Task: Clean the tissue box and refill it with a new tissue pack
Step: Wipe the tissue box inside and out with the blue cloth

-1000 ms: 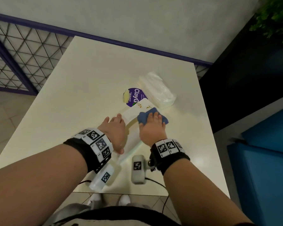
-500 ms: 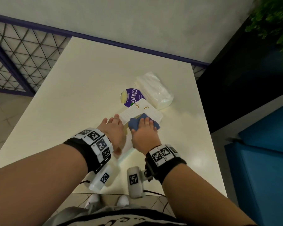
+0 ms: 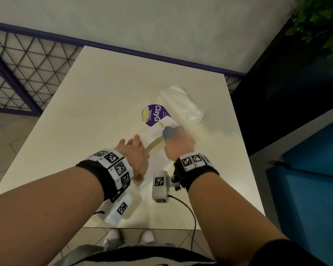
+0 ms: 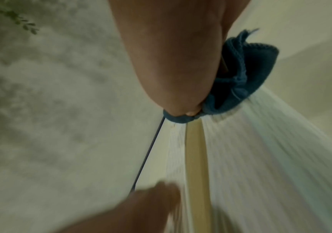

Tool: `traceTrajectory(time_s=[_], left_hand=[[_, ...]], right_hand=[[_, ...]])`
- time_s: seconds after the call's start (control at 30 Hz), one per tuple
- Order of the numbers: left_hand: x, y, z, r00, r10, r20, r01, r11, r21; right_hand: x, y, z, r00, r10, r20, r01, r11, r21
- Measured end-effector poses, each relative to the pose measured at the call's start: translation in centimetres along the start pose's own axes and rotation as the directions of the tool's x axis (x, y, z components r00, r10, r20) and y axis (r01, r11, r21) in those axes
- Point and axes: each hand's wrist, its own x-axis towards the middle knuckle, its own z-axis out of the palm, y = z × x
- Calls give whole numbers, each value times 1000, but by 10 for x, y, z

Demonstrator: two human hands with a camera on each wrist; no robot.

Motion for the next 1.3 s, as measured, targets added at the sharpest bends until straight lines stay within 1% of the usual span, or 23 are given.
traceTrajectory(time_s=[0.03,0.1,0.23,0.3,0.33,0.37,0.43,0.5,0.53,0.6,0.67,0.73,0.77,0.8,0.83,0.87,0.97,1.03,1.07,1.1,1.2,1.27,1.3], left_hand=[[0,1,0,1000,-2,3,2,1000,6],[-1,0,0,1000,2,3,-3,1000,25],[-3,-2,-1,996,49,-77,-54,997,-57],[-4,1,-2,999,23,-47,-25,999,-33],[-3,1,-2,999,16,-34,-16,1000,-6],[0,-1,-3,999,26,-31,-26,1000,4],[2,-10,-6,995,90,-39,-90,996,-10],[0,-23,-9,986,156,-54,-155,988,8],[-2,-28,-10,984,167,-65,-166,986,16],[-5,-31,-7,986,146,-77,-147,989,-8],[-9,-28,-4,993,107,-51,-111,990,-81],[-9,-27,-1,996,79,-40,-84,985,-152],[-7,-26,0,996,81,-35,-86,982,-169],[-6,-27,0,996,90,-18,-92,980,-175],[-6,-27,1,995,95,-5,-95,979,-180],[-6,-26,0,996,90,-1,-88,980,-177],[-7,-23,-3,995,97,-15,-98,988,-121],[-7,-23,-4,995,99,0,-99,988,-115],[-7,-25,-4,995,101,8,-99,987,-128],[-6,-27,-4,994,109,14,-106,985,-140],[-7,-32,0,990,140,13,-136,976,-171],[-9,-34,2,990,139,14,-134,972,-194],[-9,-33,2,990,140,15,-134,972,-192]], right_hand=[[7,3,-3,1000,15,-21,-15,1000,-8],[8,8,0,1000,-12,-29,12,1000,6],[-24,8,6,982,-173,72,169,984,62],[-44,8,5,957,-279,76,271,957,103],[-51,11,1,948,-315,51,303,937,173],[-54,14,-6,949,-314,21,295,913,280],[-53,25,-27,975,-218,-43,210,843,495],[-42,37,-51,989,-70,-128,135,777,615],[-34,42,-63,981,-15,-193,136,763,632],[-15,48,-78,956,13,-293,174,780,601],[7,43,-73,961,-49,-272,191,829,525],[21,28,-48,984,-146,-101,173,918,356],[21,18,-31,988,-153,-3,150,963,222],[17,7,-16,988,-141,58,136,987,87],[10,-4,-3,986,-138,96,138,990,8],[3,-15,6,979,-161,125,164,986,-9],[-16,-33,13,921,-328,208,338,941,-15],[-8,-25,6,887,-391,248,417,907,-63],[0,-18,-1,889,-390,242,423,900,-103],[11,-10,-7,908,-360,215,393,910,-135],[31,1,-24,974,-183,130,201,968,-148],[22,-10,-21,984,-103,145,119,987,-104],[12,-18,-16,981,-121,154,136,986,-95]])
